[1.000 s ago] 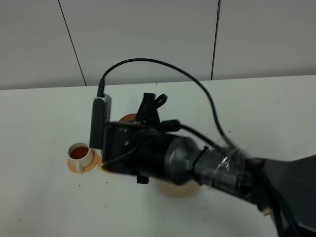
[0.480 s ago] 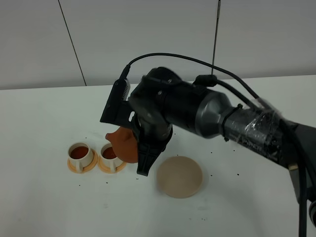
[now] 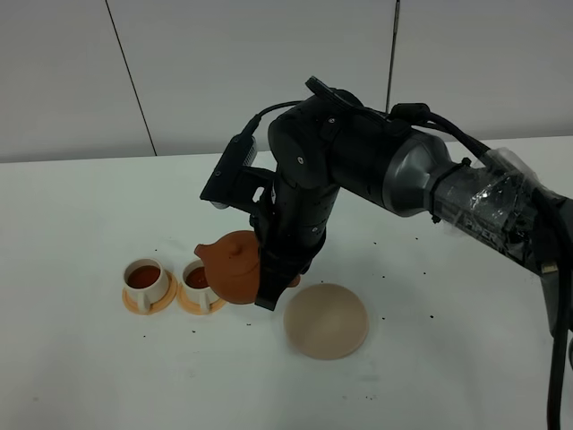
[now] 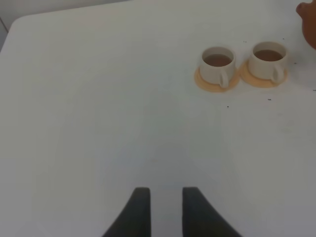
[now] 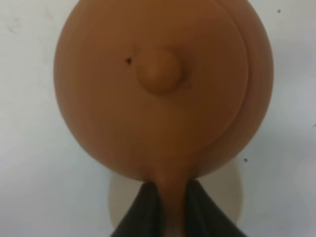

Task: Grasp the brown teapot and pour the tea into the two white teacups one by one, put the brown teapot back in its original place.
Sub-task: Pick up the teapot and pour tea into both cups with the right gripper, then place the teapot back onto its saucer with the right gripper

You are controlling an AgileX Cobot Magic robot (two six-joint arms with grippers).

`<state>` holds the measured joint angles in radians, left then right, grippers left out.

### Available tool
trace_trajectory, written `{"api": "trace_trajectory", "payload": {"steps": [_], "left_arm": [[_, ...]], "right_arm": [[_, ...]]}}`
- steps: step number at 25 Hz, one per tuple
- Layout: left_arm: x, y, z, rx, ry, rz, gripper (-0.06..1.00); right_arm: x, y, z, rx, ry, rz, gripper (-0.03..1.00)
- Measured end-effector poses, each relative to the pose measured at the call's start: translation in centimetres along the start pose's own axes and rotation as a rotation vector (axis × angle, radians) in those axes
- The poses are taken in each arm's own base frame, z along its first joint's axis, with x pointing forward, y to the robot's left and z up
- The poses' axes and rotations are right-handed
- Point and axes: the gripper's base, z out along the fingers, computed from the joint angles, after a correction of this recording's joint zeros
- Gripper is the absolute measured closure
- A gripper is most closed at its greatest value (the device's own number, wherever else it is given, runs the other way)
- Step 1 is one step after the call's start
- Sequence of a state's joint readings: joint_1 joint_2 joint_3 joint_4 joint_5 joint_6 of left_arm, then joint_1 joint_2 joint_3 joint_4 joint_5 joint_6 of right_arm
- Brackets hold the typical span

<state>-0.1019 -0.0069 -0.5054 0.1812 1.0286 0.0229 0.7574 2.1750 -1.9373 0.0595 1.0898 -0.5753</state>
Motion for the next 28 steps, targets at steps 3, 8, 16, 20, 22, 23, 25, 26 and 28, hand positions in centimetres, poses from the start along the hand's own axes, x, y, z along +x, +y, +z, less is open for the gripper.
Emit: {"api": "trace_trajectory", "payload": {"steps": [3, 8, 16, 20, 22, 23, 25, 26, 28], "left_arm": [[0.0, 0.0, 0.0, 0.000, 0.000, 0.000, 0.71], [0.0, 0.0, 0.0, 0.000, 0.000, 0.000, 0.71], [0.0, 0.0, 0.0, 0.000, 0.000, 0.000, 0.71], [0.0, 0.0, 0.0, 0.000, 0.000, 0.000, 0.71], [0.0, 0.0, 0.0, 0.000, 0.000, 0.000, 0.71], [0.0, 0.0, 0.0, 0.000, 0.000, 0.000, 0.71], [0.0, 0.0, 0.0, 0.000, 0.000, 0.000, 0.71], [0.0, 0.0, 0.0, 0.000, 0.000, 0.000, 0.71], [0.0, 0.0, 0.0, 0.000, 0.000, 0.000, 0.71]], "right_arm": [[0.1, -0.1, 0.8, -0.010, 0.006, 0.007, 0.87], [0.0, -0.2, 1.1, -0.006, -0.005, 0.008, 0.87], [0.0, -0.3, 1.0, 0.007, 0.002, 0.009, 0.87], [0.8, -0.5, 0.7, 0.016, 0.080, 0.026, 0.87], [1.1, -0.8, 0.1, 0.018, 0.083, 0.049, 0.87], [1.2, -1.2, -0.6, 0.027, 0.073, 0.066, 0.87], [1.4, -1.7, -2.0, 0.049, 0.056, 0.095, 0.87], [1.6, -1.9, -2.8, 0.065, 0.050, 0.108, 0.87], [2.2, -2.1, -3.7, 0.096, 0.049, 0.131, 0.87]]}}
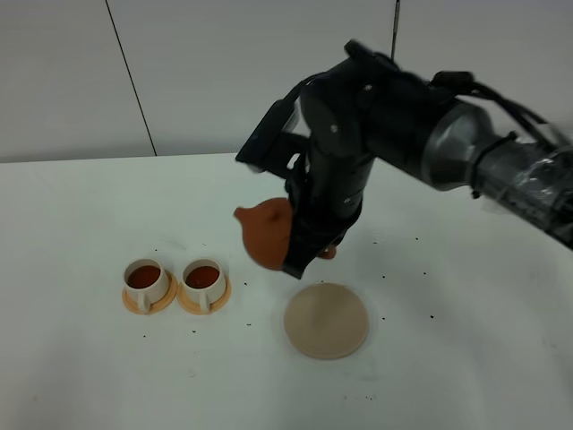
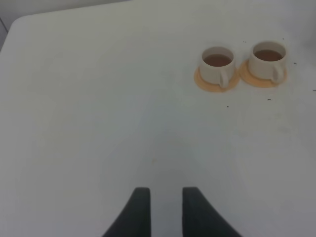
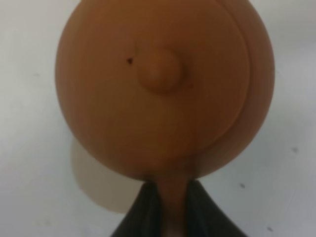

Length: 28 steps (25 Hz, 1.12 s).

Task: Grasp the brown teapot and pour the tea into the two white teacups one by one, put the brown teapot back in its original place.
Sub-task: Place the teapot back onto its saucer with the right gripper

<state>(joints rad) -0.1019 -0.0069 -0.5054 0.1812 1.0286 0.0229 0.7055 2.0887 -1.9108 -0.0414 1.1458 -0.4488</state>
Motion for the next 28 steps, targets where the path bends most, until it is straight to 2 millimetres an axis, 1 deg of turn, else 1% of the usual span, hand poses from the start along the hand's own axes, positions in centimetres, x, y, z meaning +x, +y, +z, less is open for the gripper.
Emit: {"api": "trace_trajectory", "payload": {"steps": [3, 7, 9, 10, 14, 18, 28], "left_arm": [[0.0, 0.0, 0.0, 0.000, 0.000, 0.000, 0.71], [0.0, 0.0, 0.0, 0.000, 0.000, 0.000, 0.71], [0.0, 0.0, 0.0, 0.000, 0.000, 0.000, 0.71], [0.0, 0.0, 0.0, 0.000, 0.000, 0.000, 0.71], [0.0, 0.0, 0.0, 0.000, 0.000, 0.000, 0.71], [0.0, 0.0, 0.0, 0.000, 0.000, 0.000, 0.71], [0.0, 0.0, 0.0, 0.000, 0.000, 0.000, 0.71]], "right_arm": [[1.3, -0.1, -0.4, 0.031, -0.002, 0.036, 0.87], [4.1, 0.6, 1.1, 0.032, 0.005, 0.093, 0.87], [5.0, 1.0, 1.4, 0.038, -0.006, 0.113, 0.87], [5.6, 1.3, 2.0, 0.036, 0.000, 0.121, 0.87], [7.0, 2.2, 3.7, 0.020, 0.012, 0.148, 0.87], [7.8, 2.8, 4.9, 0.007, 0.001, 0.177, 0.87], [8.7, 3.6, 6.3, -0.010, -0.027, 0.214, 0.87]]}}
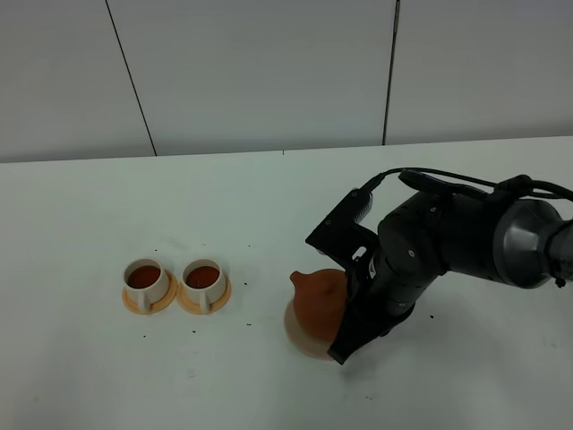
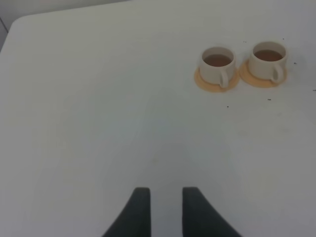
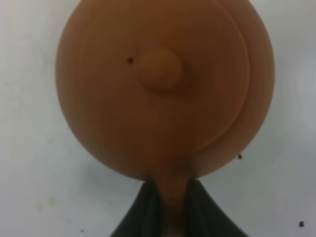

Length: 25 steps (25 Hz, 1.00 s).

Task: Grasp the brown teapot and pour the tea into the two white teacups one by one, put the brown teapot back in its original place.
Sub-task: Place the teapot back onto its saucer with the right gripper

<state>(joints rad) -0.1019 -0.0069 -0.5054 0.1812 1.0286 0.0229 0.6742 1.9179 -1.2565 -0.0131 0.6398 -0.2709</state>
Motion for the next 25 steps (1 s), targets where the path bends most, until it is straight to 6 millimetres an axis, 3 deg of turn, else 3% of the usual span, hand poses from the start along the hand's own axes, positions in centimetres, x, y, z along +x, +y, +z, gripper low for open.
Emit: {"api": "trace_trajectory", "payload": {"steps": [25], "left_arm": [[0.0, 0.0, 0.0, 0.000, 0.000, 0.001, 0.71]], "right_arm": [[0.4, 0.4, 1.9, -0.032, -0.004, 0.007, 0.87]]}}
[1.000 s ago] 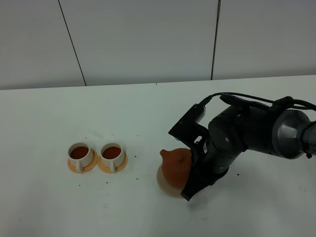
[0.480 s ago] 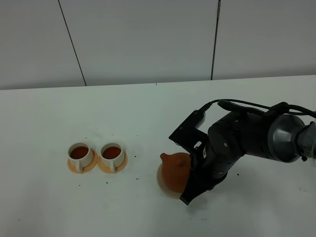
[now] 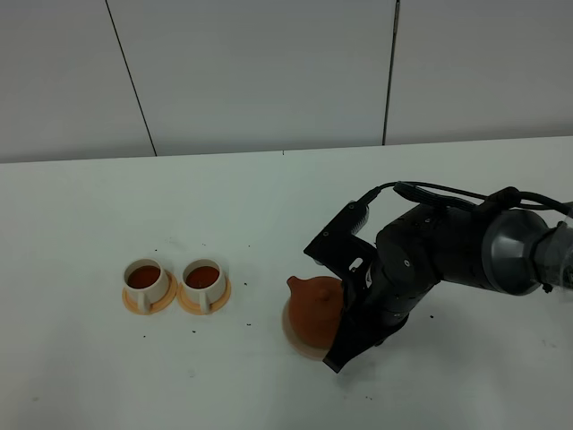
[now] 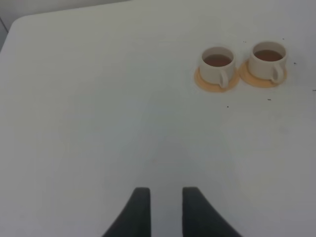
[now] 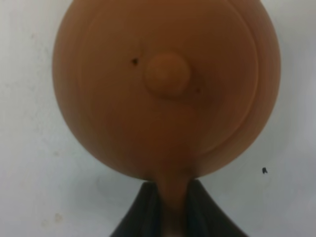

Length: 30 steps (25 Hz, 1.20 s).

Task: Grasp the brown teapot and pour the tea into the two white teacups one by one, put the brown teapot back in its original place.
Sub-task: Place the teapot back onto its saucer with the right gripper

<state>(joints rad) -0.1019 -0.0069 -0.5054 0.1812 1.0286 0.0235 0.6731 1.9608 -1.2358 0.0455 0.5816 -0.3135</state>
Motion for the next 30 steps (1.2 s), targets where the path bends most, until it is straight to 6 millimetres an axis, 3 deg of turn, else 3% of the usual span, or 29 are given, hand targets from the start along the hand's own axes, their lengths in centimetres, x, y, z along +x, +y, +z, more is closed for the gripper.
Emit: {"api": "trace_trajectory", "payload": {"steps": [12, 21, 25, 30], "left_arm": [[0.0, 0.0, 0.0, 0.000, 0.000, 0.000, 0.71], [0.0, 0.0, 0.0, 0.000, 0.000, 0.000, 0.71], [0.0, 0.0, 0.0, 0.000, 0.000, 0.000, 0.71], [0.0, 0.0, 0.0, 0.000, 0.000, 0.000, 0.71]], "right_arm": [[0.0, 0.0, 0.1, 0.003, -0.001, 0.027, 0.86], [0.0, -0.1, 0.2, 0.018, 0.002, 0.052, 0.64], [-0.2, -0.3, -0.7, 0.038, -0.018, 0.053, 0.62], [-0.7, -0.5, -3.3, 0.068, -0.079, 0.052, 0.61]]}}
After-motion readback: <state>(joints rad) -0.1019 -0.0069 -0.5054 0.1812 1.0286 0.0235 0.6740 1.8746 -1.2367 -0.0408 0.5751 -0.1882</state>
